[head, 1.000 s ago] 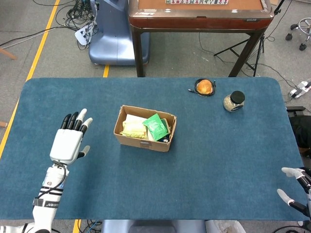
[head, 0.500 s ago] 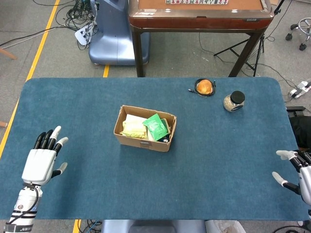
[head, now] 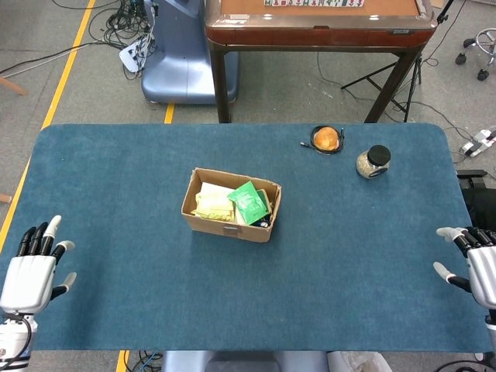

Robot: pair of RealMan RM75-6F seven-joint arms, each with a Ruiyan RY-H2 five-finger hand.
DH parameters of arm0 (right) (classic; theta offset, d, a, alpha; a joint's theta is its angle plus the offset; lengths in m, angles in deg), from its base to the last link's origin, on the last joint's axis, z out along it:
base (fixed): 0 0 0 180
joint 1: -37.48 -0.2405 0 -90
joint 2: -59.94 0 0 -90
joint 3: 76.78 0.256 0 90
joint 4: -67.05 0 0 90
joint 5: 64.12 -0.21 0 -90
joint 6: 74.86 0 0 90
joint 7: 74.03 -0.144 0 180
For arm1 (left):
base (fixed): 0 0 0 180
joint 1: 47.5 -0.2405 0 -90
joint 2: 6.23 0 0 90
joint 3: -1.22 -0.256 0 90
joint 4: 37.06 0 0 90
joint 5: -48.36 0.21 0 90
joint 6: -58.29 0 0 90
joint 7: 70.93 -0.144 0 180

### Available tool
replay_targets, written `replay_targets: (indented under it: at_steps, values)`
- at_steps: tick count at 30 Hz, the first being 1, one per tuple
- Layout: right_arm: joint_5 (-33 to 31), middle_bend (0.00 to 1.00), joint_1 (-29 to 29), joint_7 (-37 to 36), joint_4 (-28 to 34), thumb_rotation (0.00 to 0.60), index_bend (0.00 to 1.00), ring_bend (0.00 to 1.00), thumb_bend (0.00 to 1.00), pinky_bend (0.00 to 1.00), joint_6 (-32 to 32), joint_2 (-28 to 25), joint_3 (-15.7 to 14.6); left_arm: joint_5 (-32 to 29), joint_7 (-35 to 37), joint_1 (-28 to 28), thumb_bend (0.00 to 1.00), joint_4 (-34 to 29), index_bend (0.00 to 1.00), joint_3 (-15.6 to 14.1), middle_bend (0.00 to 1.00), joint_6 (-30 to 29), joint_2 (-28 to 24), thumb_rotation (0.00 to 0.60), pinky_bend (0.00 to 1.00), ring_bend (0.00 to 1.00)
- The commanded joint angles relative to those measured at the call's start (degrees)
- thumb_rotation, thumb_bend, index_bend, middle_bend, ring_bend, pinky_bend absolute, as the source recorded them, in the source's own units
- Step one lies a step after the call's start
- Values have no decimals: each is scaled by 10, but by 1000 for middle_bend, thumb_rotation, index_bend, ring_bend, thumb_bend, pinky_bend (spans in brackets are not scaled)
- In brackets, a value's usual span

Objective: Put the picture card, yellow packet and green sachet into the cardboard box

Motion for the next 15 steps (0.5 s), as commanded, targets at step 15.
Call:
replay_targets:
  at_steps: [15]
  values:
    - [-71,455,-22,18,5,600,389,359,62,416,67,3,4,20,61,-38,187,57,394,16,61,32,-16,600,54,0]
